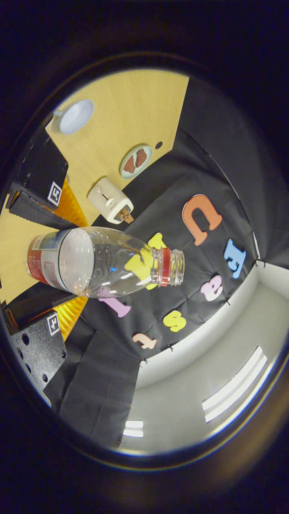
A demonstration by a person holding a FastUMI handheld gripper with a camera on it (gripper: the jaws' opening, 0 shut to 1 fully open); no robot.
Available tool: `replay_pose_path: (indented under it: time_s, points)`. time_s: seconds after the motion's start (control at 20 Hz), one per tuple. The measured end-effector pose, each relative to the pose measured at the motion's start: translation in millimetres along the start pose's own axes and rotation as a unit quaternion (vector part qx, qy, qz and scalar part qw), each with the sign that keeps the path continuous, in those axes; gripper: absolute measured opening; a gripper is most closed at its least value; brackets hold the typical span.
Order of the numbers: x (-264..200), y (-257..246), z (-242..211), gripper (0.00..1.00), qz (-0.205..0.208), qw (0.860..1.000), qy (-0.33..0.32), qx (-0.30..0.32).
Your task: Take the bottle from table, then pour the juice into the cup, finally place the bottle on the coaster
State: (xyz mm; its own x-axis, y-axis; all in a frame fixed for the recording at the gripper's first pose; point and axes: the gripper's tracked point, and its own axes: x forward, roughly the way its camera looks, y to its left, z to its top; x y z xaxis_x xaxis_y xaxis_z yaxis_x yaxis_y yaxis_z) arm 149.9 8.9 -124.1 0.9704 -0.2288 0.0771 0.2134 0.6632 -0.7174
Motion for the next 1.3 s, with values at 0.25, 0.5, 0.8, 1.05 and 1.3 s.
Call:
replay_pose_path:
  time_s: [0.25,0.5,0.8,1.05,1.3]
  points:
    - [16.9,-7.2,-8.3,0.81,0.001,0.996,0.02,0.088]
    - [31.4,3.5,-8.4,0.81,0.02,0.986,0.034,0.162]
    - [65.2,27.3,-15.4,0.81,0.048,0.973,0.044,0.221]
    - [86.7,53.4,-29.4,0.81,0.068,0.966,0.049,0.244]
    - [111.9,86.4,-50.2,0.81,0.092,0.96,0.044,0.26]
